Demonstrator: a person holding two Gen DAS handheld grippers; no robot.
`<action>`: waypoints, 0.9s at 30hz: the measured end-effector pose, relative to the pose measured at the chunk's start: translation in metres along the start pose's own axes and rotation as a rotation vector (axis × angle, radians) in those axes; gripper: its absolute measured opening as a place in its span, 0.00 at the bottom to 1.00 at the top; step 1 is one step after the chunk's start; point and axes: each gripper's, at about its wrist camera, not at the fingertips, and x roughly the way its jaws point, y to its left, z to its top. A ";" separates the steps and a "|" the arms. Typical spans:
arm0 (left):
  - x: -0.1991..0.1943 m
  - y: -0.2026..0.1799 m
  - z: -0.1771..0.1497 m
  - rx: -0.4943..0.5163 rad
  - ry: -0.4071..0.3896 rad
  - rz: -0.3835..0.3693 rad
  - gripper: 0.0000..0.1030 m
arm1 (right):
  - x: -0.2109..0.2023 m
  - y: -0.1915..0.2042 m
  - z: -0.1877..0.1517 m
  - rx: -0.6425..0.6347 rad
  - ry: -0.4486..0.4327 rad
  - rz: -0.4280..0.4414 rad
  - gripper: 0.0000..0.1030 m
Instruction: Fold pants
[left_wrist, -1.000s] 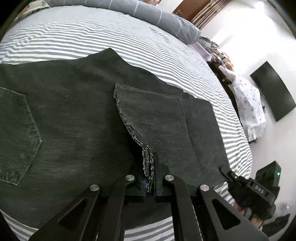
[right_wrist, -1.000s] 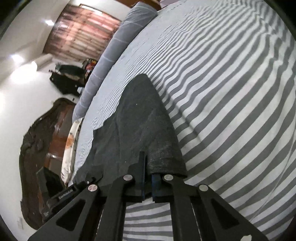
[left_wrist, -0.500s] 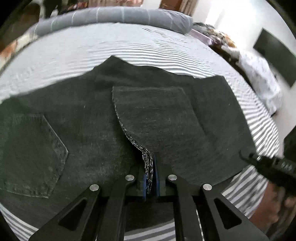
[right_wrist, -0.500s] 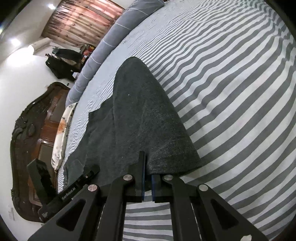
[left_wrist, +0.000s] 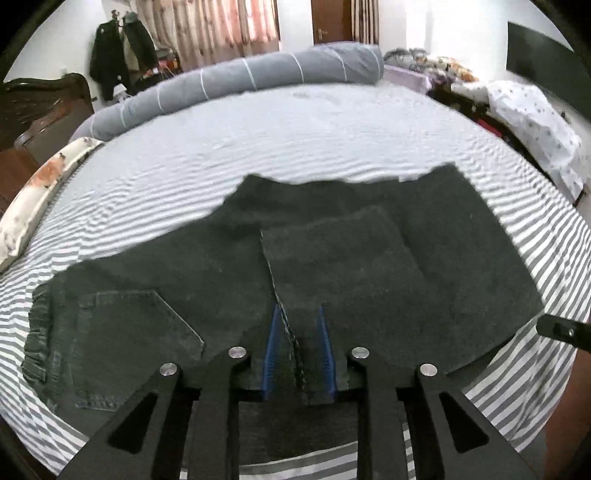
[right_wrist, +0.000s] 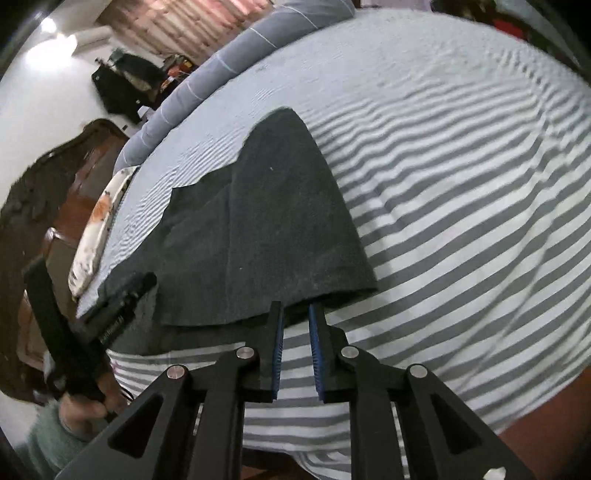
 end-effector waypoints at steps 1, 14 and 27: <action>-0.004 0.001 0.001 -0.010 -0.017 -0.008 0.27 | -0.006 0.002 0.001 -0.019 -0.013 -0.017 0.14; 0.018 -0.026 -0.008 0.063 0.050 -0.052 0.47 | 0.031 0.036 0.050 -0.221 -0.021 -0.165 0.14; 0.039 -0.015 -0.020 0.011 0.067 -0.064 0.59 | 0.055 0.022 0.081 -0.214 0.002 -0.232 0.13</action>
